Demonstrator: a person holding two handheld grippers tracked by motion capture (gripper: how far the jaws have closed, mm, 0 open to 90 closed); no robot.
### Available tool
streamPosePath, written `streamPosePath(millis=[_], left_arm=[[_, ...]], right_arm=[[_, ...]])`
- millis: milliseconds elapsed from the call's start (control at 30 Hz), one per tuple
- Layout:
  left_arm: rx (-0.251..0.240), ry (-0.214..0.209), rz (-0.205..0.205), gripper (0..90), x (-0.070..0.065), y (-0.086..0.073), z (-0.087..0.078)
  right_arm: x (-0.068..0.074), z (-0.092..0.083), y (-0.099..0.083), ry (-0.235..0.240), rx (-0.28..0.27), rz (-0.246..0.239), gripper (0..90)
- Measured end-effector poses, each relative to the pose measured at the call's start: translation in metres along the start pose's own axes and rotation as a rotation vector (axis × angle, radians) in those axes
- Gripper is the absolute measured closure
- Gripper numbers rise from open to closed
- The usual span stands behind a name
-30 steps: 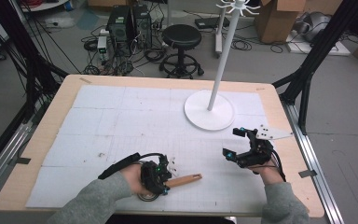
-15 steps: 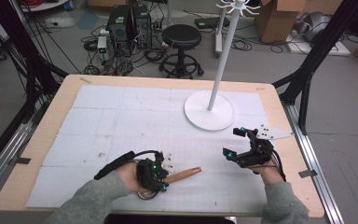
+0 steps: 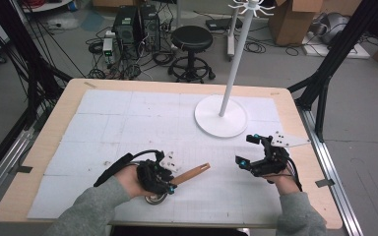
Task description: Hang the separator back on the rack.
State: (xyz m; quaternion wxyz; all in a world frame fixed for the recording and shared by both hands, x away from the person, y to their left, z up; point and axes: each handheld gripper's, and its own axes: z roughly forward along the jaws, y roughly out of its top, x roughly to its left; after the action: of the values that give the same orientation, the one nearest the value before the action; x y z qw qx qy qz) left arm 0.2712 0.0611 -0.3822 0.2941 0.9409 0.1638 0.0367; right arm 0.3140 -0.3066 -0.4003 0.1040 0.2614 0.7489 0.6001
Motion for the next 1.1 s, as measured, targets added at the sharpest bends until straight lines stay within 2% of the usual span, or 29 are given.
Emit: streamPosePath(millis=[167,367,500,667,733,867,1100], left_arm=[[-0.042,0.004,-0.012,69.3,0.005,0.000,-0.007],[-0.125,0.017,-0.035,69.3,0.008,0.000,-0.013],[-0.180,0.042,-0.040,69.4,0.011,-0.001,-0.015],[-0.238,0.078,-0.101,69.3,0.017,-0.004,-0.018],[-0.259,0.095,-0.114,69.3,0.020,-0.005,-0.020],[-0.347,0.120,-0.147,69.4,0.022,-0.007,-0.023],[-0.449,0.161,-0.136,69.4,0.024,-0.009,-0.027]], right_arm=[[0.000,0.000,0.000,0.001,-0.001,0.001,0.7],[0.000,0.000,0.000,-0.001,-0.001,0.004,0.7],[0.000,0.000,0.000,-0.004,-0.004,0.001,0.7],[-0.001,-0.001,0.000,-0.003,-0.004,0.004,0.7],[-0.001,-0.001,0.000,-0.005,-0.003,0.008,0.7],[-0.001,-0.001,0.000,-0.007,-0.008,0.005,0.7],[-0.001,-0.001,0.000,-0.005,-0.002,0.009,0.7]])
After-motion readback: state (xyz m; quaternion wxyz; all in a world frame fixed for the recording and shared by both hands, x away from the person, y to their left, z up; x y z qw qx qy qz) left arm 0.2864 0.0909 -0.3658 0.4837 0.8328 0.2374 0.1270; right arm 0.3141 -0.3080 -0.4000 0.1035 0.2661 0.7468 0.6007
